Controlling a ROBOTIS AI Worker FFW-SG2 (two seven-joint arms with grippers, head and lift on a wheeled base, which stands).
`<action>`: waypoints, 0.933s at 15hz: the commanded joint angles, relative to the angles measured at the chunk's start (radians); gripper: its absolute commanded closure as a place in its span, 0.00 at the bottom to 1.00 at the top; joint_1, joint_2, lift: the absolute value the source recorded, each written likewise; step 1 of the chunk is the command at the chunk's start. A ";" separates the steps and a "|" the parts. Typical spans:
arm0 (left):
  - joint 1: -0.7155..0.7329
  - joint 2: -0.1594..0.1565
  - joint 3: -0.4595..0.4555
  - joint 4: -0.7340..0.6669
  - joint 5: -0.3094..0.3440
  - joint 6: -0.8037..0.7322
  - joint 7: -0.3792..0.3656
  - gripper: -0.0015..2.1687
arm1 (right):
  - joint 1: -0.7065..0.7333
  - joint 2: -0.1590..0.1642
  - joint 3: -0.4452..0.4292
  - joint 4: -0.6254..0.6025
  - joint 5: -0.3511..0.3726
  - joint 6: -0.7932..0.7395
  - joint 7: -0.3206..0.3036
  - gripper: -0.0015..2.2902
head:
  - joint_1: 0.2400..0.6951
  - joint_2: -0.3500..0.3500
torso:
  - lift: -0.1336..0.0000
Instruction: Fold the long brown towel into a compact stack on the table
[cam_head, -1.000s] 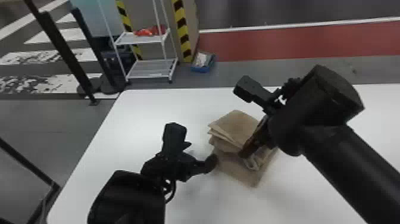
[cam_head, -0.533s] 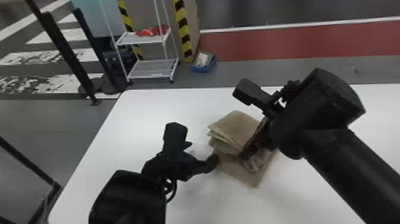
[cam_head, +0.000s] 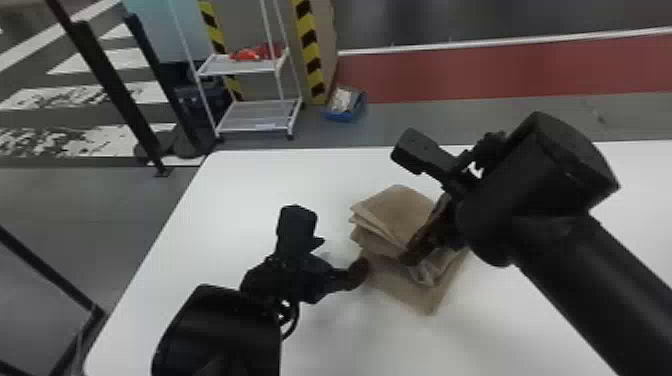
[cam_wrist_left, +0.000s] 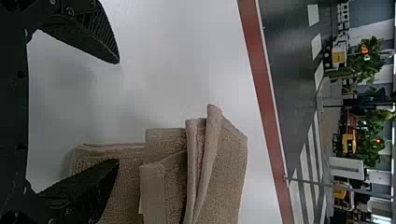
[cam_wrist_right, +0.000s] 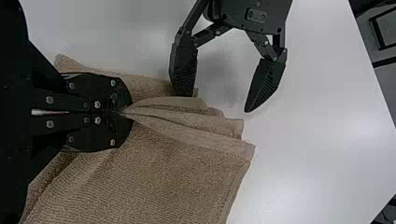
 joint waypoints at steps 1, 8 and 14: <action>0.000 -0.004 0.004 0.000 0.000 0.000 0.000 0.07 | -0.003 -0.008 0.000 -0.001 0.010 -0.010 0.005 0.62 | 1.00 0.81 | 0.07; -0.002 -0.004 0.012 -0.002 0.000 0.000 0.000 0.07 | 0.017 -0.044 0.012 -0.044 0.014 -0.016 0.005 0.61 | 1.00 0.80 | 0.07; -0.010 -0.004 0.010 0.000 -0.002 0.000 0.000 0.07 | 0.034 -0.073 -0.004 -0.114 0.002 0.002 0.005 0.62 | 1.00 0.79 | 0.07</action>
